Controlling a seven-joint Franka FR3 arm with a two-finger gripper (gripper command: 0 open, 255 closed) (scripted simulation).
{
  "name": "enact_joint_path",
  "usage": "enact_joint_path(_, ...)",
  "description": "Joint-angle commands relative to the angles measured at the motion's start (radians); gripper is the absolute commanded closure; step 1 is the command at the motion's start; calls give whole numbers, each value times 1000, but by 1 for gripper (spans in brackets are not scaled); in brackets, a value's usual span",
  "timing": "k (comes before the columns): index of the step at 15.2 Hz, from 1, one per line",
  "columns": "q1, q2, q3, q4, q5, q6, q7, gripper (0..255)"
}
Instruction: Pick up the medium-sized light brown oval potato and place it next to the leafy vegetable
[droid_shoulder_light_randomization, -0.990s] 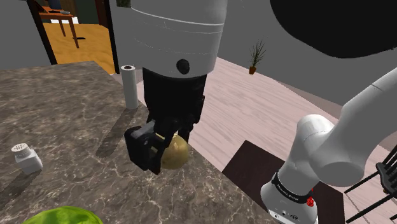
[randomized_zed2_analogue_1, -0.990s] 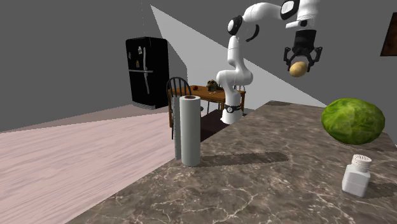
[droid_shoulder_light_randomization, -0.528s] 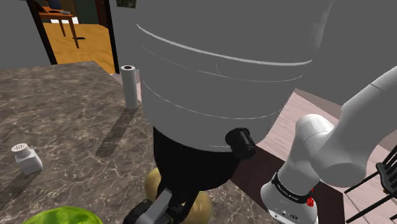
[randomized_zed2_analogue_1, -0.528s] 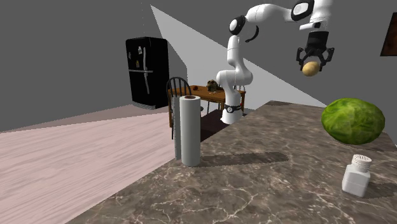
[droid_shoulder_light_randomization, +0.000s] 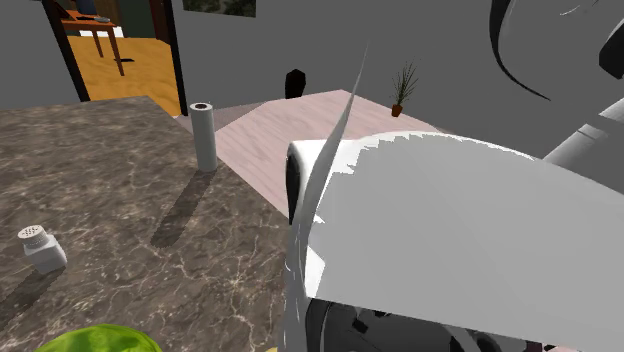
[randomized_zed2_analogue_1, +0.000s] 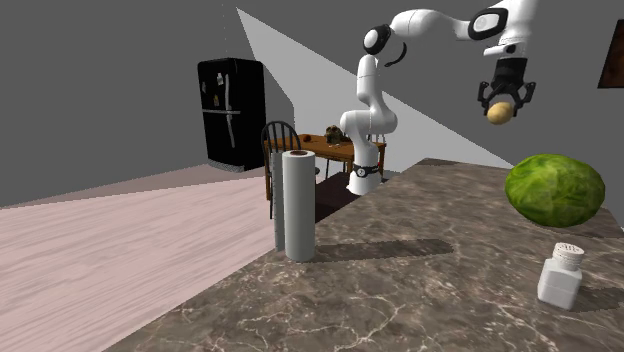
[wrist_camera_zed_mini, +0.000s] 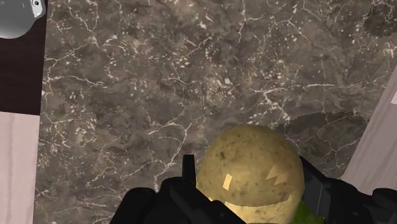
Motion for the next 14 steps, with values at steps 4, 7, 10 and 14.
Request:
enact_joint_path(4, 3, 1, 9, -63, 3, 65, 3, 255)
enact_joint_path(7, 4, 6, 16, -100, 3, 105, 5, 255)
enact_joint_path(10, 5, 13, 23, -134, 2, 146, 9, 255)
enact_joint_path(14, 5, 27, 34, -178, -3, 201, 16, 255)
